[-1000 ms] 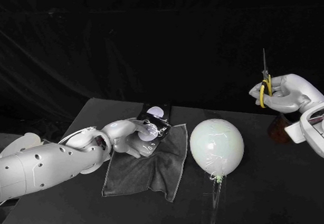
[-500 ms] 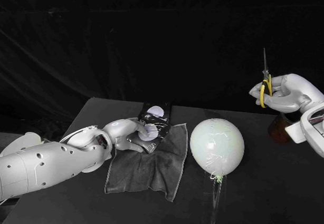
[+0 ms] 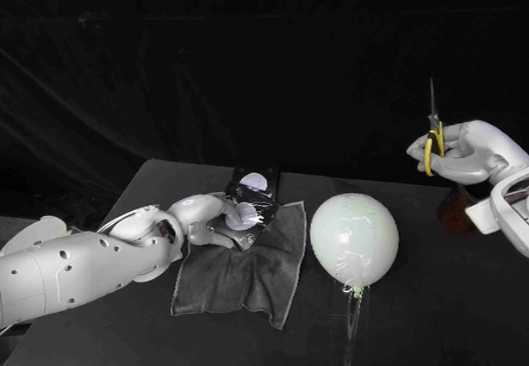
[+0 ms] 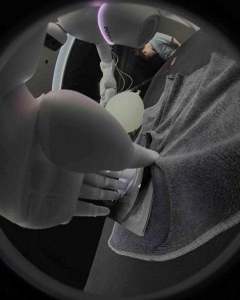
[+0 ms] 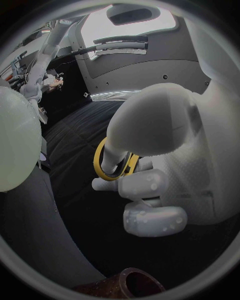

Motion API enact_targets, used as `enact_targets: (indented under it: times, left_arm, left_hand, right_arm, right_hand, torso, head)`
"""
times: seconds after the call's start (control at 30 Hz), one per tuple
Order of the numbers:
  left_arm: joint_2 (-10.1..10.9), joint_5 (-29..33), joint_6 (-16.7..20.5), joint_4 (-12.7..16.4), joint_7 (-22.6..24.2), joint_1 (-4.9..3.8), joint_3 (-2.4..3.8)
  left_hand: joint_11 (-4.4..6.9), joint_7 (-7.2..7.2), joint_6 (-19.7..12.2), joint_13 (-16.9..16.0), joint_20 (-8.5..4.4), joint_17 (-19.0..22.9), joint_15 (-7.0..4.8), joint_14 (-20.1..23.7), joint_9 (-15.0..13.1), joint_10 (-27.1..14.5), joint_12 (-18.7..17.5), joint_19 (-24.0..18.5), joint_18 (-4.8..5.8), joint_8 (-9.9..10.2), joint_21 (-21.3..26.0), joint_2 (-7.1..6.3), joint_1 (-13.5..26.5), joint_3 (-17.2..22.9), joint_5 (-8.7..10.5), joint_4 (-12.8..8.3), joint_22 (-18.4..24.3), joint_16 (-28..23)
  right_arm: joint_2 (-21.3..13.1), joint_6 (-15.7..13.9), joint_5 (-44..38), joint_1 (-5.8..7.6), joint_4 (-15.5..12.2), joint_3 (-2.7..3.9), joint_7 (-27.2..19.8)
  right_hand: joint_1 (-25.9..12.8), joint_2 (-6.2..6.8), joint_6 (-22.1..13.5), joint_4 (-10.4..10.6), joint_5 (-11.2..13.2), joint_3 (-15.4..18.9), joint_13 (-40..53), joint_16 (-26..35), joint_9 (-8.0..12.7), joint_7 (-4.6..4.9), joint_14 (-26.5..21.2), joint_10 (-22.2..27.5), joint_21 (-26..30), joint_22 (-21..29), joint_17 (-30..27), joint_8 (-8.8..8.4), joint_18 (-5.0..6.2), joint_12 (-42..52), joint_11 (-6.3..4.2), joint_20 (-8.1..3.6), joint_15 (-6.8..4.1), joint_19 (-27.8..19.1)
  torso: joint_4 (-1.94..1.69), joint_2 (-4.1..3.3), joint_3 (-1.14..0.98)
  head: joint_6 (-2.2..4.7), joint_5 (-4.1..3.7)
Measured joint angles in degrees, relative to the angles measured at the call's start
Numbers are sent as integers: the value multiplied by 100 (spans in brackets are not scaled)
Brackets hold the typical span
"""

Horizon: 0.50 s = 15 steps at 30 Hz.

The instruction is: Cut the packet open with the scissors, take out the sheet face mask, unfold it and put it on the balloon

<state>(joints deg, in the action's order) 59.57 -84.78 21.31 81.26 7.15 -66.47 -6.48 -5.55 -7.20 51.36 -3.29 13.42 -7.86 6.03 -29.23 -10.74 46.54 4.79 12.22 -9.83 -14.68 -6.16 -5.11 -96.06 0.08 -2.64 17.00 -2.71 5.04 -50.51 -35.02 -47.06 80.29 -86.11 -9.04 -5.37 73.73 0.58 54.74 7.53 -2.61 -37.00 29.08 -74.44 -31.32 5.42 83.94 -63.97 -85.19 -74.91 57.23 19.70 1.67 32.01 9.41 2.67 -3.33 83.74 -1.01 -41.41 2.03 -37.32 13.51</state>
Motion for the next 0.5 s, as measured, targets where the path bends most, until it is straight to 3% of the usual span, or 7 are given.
enact_targets:
  times: [0.17, 0.2, 0.27, 0.5]
  left_arm:
    - [8, 36, -1, 22, 7, -2, 4]
    - [9, 47, -1, 25, 11, -2, 5]
    - [9, 79, 2, 32, 14, -5, 13]
    - [22, 271, 21, 50, 37, -4, 17]
  left_hand:
    - [18, 21, 347, 0, -3, -58, 18, -287, -73, 248, 0, 84, 4, -149, -39, 55, 53, 110, 0, -45, -12, 89]
    - [22, 23, 400, 0, 3, -70, 23, -351, -77, 290, 0, 106, 4, -172, -39, 133, 5, 123, 0, -33, -18, 104]
    - [19, 32, 539, 0, 12, -107, 50, -505, -124, 496, 35, 136, 5, -227, -65, 767, -388, 218, -4, -33, -19, 140]
    - [59, 147, 755, 0, 82, -153, 132, -788, -130, 870, 77, 245, 9, -371, -121, 816, -438, 334, -2, -27, -34, 200]
  right_arm:
    - [-3, 0, 0, -1, -3, 0, 0]
    - [-4, 0, 0, -1, -3, 0, 0]
    - [-5, 0, 0, -1, -5, 0, 0]
    - [-14, 0, 0, -2, -5, 0, 0]
  right_hand:
    - [0, 0, -4, 0, 0, 0, -1, 0, -1, 4, 1, 0, 0, -1, -2, -4, 0, -3, 0, 0, 0, 0]
    - [0, 0, -4, 0, 0, 0, -2, 0, -2, 4, 1, 0, 1, -2, -3, -4, 0, -11, 0, 0, 1, 0]
    - [0, 0, -6, 0, 0, 0, -2, 0, -3, 6, 1, 0, -2, -3, -5, -5, 0, -13, 0, 1, 1, -1]
    - [1, 1, -10, 0, 0, 0, -4, 0, -5, 10, 8, 0, -17, -3, 0, -11, 0, -17, 0, 9, 8, -9]
  torso:
    - [-1, 1, 1]
    - [-1, 1, 1]
    - [1, 1, 1]
    - [3, 1, -1]
  head:
    - [3, -1]
    - [3, -1]
    - [5, 2]
    - [11, 7]
